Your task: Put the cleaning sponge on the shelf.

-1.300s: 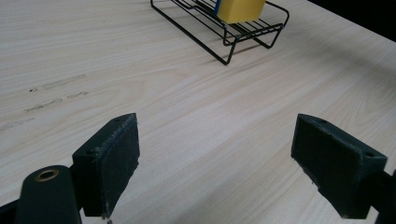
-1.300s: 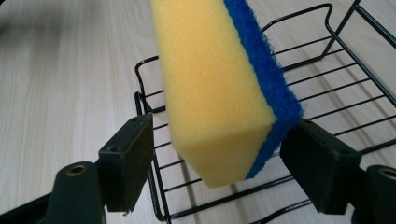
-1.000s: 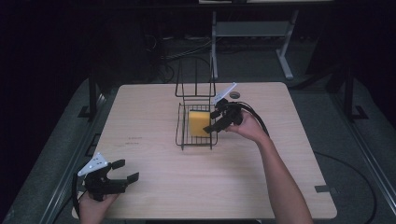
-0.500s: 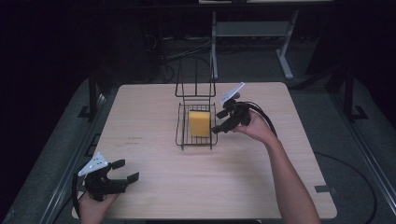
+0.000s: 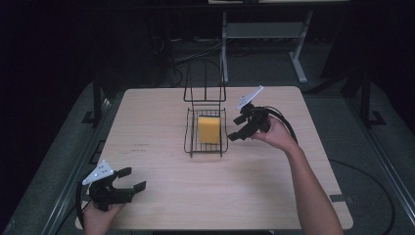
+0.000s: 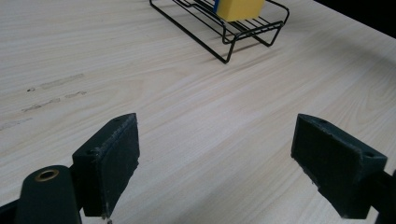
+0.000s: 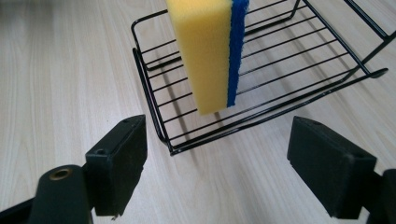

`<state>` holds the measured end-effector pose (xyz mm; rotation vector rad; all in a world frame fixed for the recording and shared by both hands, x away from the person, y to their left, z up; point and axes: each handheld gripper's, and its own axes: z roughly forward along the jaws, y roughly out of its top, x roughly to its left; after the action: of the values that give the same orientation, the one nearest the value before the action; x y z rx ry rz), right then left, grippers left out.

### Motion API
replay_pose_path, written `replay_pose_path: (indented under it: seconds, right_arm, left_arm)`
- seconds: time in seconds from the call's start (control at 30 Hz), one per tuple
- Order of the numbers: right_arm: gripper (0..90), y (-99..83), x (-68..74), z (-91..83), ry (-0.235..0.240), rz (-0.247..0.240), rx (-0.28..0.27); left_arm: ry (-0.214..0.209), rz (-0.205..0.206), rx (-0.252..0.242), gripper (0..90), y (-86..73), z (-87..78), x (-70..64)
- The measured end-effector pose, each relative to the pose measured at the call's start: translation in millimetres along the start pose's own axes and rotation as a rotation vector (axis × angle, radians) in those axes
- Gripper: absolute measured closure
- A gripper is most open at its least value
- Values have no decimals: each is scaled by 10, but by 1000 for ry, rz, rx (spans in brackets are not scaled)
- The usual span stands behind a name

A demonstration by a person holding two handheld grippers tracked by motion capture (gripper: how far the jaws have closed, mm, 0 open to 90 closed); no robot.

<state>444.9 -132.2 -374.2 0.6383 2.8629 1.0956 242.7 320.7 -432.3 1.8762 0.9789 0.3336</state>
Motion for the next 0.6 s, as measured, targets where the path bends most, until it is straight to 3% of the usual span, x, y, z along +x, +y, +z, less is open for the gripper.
replay_pose_path:
  seconds: [0.6]
  right_arm:
    - [194, -192, -5, -107, -20, 28, 10]
  left_arm:
    - [1, 0, 2, 146, 0, 4, -3]
